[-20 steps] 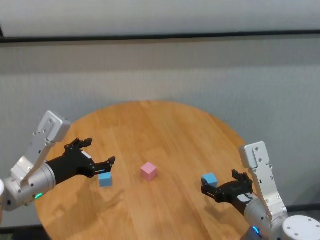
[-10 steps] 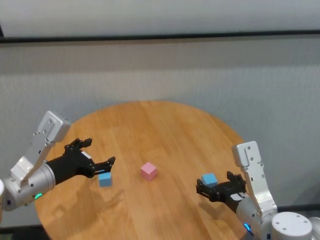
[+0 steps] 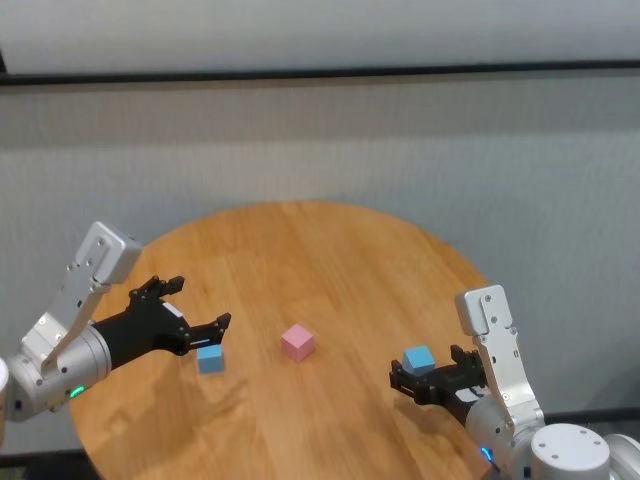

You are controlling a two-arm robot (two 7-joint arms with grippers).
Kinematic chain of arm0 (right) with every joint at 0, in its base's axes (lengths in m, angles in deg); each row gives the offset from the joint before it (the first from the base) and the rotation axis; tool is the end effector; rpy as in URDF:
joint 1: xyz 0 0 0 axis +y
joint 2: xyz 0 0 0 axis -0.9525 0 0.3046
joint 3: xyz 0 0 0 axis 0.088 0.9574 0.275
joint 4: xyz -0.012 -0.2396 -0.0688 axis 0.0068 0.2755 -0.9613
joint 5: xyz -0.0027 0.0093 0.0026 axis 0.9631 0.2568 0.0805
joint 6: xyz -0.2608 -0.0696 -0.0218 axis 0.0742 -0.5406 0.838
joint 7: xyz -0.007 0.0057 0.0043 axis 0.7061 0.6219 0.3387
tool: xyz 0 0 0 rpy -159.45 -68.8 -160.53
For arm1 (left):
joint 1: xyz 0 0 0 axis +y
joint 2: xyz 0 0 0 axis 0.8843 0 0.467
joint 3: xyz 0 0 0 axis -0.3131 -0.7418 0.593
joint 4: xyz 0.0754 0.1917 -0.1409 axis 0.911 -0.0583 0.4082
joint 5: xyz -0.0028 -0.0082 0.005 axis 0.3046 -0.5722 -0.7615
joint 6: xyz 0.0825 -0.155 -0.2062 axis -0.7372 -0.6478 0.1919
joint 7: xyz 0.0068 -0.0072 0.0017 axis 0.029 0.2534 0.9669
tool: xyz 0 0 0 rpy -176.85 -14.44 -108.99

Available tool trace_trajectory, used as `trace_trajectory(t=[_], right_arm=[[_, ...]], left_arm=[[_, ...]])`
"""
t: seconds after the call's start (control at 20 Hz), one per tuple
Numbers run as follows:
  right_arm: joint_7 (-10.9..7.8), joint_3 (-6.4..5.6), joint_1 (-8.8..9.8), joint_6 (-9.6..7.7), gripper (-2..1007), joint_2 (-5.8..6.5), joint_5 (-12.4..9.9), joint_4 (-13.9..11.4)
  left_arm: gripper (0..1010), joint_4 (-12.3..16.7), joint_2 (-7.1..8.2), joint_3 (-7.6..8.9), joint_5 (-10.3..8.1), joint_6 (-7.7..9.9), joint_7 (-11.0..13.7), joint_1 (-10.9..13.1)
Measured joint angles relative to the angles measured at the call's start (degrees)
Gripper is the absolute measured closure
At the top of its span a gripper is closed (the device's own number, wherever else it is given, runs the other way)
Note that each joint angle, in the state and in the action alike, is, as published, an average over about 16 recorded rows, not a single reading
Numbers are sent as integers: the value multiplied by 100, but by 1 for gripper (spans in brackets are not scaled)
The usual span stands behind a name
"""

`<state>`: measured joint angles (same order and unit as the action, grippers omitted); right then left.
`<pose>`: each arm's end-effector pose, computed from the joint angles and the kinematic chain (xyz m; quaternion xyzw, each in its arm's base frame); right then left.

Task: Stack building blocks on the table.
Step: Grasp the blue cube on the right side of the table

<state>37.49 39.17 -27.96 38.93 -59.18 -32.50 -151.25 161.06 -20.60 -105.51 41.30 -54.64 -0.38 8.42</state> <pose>0.3171 0.0302 -0.2670 -0.1839 0.1077 -0.5890 0.7795 0.3586 0.0577 -0.2216 0.1511 -0.0368 0.4164 0.8958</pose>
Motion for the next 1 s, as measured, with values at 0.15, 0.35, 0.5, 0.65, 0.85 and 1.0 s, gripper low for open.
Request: trace_trajectory(t=[0.15,0.35,0.5,0.65,0.85,1.0], right_arm=[[-12,-11,-37,27,4,-47,47,92],[-47,-33,-86,62,4,-111,95,208],[-75,-53,-122,81,4,-156,127,285],[-102,-70,-154,96,4,-201,161,357],[-138,-94,-187,103,4,-256,205,438],[-160,-113,-202,99,4,-288,239,481]], left_arm=[[8,0,0,0,0,0,0,0],[8,0,0,0,0,0,0,0],[8,0,0,0,0,0,0,0],[8,0,0,0,0,0,0,0],[8,0,0,0,0,0,0,0],[8,0,0,0,0,0,0,0]])
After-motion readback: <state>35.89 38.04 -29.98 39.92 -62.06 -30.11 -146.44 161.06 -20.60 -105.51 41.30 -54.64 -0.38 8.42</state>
